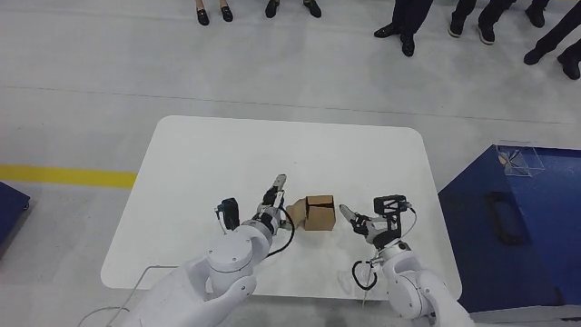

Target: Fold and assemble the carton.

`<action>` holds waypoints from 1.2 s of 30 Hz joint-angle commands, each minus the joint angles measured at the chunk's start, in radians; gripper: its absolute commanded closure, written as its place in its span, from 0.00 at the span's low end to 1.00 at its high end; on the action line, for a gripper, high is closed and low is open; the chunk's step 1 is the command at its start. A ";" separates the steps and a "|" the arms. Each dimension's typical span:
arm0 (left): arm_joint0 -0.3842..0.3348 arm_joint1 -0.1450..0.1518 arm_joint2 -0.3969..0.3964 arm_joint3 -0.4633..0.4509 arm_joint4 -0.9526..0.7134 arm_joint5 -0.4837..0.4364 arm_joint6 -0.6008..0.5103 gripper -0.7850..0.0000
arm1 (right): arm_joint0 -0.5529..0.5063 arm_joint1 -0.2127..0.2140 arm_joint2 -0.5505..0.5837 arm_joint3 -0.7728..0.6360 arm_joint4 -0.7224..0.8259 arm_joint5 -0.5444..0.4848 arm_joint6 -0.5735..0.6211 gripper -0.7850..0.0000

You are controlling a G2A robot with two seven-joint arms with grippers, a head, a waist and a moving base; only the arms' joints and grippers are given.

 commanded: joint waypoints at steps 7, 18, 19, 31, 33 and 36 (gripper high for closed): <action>0.039 -0.007 -0.023 0.014 -0.070 -0.005 -0.105 0.00 | 0.039 -0.007 -0.024 0.028 -0.199 0.141 -0.115 0.00; 0.124 -0.114 0.077 0.262 -0.014 -0.588 -0.213 0.00 | 0.210 -0.064 -0.220 0.190 -0.345 0.346 -0.085 0.00; 0.119 -0.126 0.083 0.283 -0.020 -0.605 -0.199 0.00 | 0.221 -0.069 -0.230 0.200 -0.347 0.350 -0.073 0.00; 0.059 -0.239 0.088 0.518 -0.125 -0.640 -0.216 0.00 | 0.273 -0.103 -0.313 0.293 -0.430 0.368 -0.025 0.00; 0.060 -0.248 0.078 0.536 -0.125 -0.642 -0.220 0.00 | 0.281 -0.109 -0.319 0.311 -0.430 0.375 -0.014 0.00; 0.066 -0.257 0.064 0.552 -0.111 -0.639 -0.216 0.00 | 0.292 -0.118 -0.327 0.333 -0.424 0.386 0.010 0.00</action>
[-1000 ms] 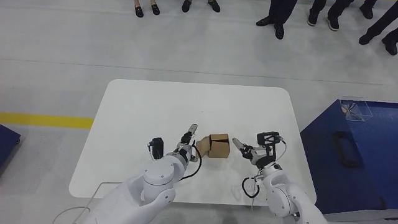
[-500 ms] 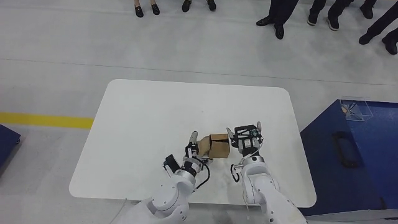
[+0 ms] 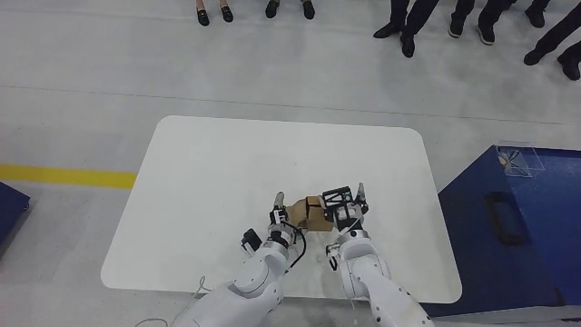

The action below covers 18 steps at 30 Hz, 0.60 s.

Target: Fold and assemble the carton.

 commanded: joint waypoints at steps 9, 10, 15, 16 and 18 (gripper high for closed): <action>0.037 -0.013 -0.065 0.018 0.101 -0.008 0.020 0.00 | 0.012 -0.021 -0.014 0.035 -0.003 -0.011 0.032 0.00; 0.042 -0.014 -0.069 0.019 0.119 -0.012 0.026 0.00 | 0.012 -0.023 -0.014 0.036 -0.006 -0.011 0.032 0.00; 0.054 -0.016 -0.112 0.011 0.194 -0.043 0.057 0.00 | 0.007 -0.030 -0.014 0.037 -0.018 -0.009 0.036 0.00; 0.056 -0.015 -0.122 0.006 0.209 -0.049 0.058 0.00 | 0.005 -0.031 -0.014 0.037 -0.022 -0.011 0.037 0.00; 0.062 -0.014 -0.141 -0.005 0.254 -0.067 0.059 0.00 | 0.003 -0.033 -0.014 0.035 -0.028 -0.011 0.039 0.00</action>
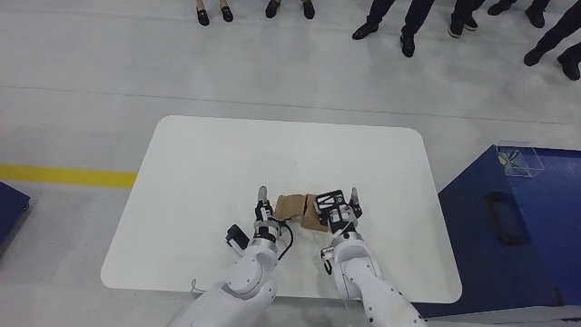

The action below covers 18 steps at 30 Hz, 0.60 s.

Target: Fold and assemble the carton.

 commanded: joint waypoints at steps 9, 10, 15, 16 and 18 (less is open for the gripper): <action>0.030 0.002 -0.070 -0.039 0.184 -0.088 -0.109 0.00 | -0.008 -0.011 0.011 -0.002 -0.021 -0.009 0.005 0.00; 0.030 0.002 -0.073 -0.038 0.198 -0.097 -0.131 0.00 | -0.009 -0.012 0.013 -0.002 -0.022 -0.009 0.005 0.00; 0.025 -0.007 -0.079 -0.029 0.189 -0.076 -0.266 0.00 | -0.017 -0.017 0.024 -0.005 -0.020 -0.014 0.003 0.00; 0.021 -0.008 -0.079 -0.022 0.201 -0.068 -0.281 0.00 | -0.019 -0.017 0.029 -0.009 -0.017 -0.014 0.000 0.00; 0.013 -0.013 -0.071 -0.014 0.217 -0.030 -0.314 0.00 | -0.027 -0.017 0.048 -0.023 -0.006 -0.006 -0.012 0.00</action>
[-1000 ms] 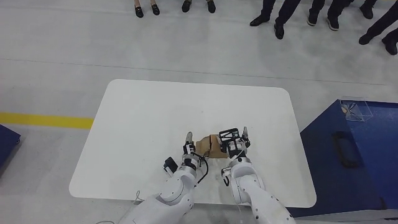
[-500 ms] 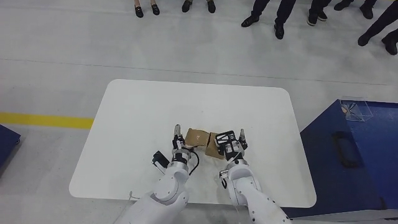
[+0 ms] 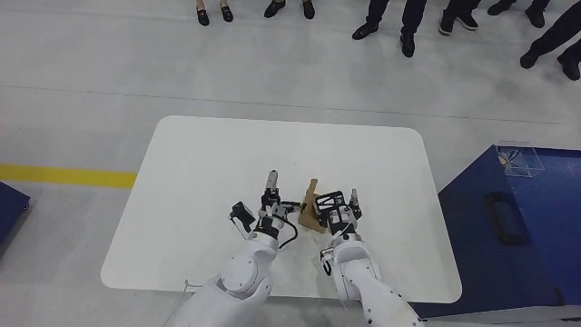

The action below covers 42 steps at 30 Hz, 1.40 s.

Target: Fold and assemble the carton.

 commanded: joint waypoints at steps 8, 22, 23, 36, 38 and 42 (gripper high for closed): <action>-0.013 -0.015 -0.044 0.001 0.019 0.048 -0.009 0.00 | -0.080 0.027 0.211 -0.100 0.058 0.010 0.035 0.00; -0.086 -0.038 -0.040 0.057 0.098 0.359 -0.059 0.00 | -0.063 0.030 0.284 -0.036 0.147 -0.131 0.085 0.00; -0.086 -0.040 -0.040 0.060 0.106 0.356 -0.060 0.00 | -0.061 0.030 0.286 -0.033 0.148 -0.134 0.084 0.00; -0.054 -0.061 0.011 0.070 0.174 0.414 -0.204 0.00 | -0.059 0.030 0.291 -0.031 0.149 -0.137 0.083 0.00; -0.051 -0.060 0.006 0.065 0.175 0.409 -0.214 0.00 | -0.059 0.030 0.291 -0.031 0.149 -0.137 0.083 0.00; -0.051 -0.060 0.006 0.065 0.175 0.409 -0.214 0.00 | -0.059 0.030 0.291 -0.031 0.149 -0.137 0.083 0.00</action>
